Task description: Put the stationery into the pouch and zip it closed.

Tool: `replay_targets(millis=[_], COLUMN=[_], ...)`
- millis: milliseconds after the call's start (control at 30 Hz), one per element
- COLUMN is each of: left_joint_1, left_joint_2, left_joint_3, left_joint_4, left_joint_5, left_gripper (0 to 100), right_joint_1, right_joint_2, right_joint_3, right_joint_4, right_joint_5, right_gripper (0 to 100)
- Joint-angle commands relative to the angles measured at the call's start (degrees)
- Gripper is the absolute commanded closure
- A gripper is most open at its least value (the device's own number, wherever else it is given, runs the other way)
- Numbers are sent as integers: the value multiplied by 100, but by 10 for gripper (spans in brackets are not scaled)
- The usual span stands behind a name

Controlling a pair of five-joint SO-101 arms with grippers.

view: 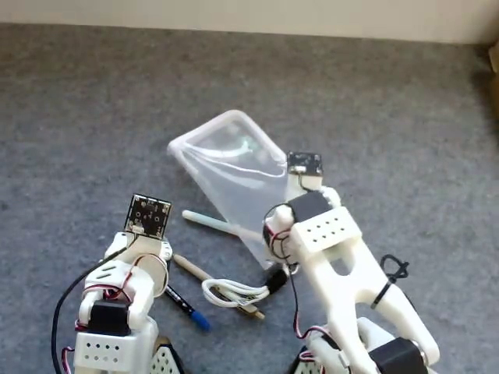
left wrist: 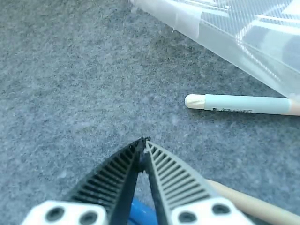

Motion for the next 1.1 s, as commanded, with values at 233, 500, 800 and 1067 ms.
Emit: replay_targets(millis=[233, 500, 800, 1067], left_joint_1=[-31, -31, -31, -31], left_joint_2=[-22, -22, -22, -22], left_joint_3=[127, 127, 127, 127], left_joint_4=[-114, -114, -114, -114], left_joint_5=[44, 44, 44, 44], left_gripper=[993, 993, 993, 993], right_joint_1=[-637, -655, -655, -637], right_joint_2=[48, 48, 48, 48], right_joint_3=[84, 1121, 2070, 2176], right_joint_4=[-207, -1437, -2501, -2659], right_joint_5=[-703, -659, -642, -448], right_gripper=[789, 789, 879, 924])
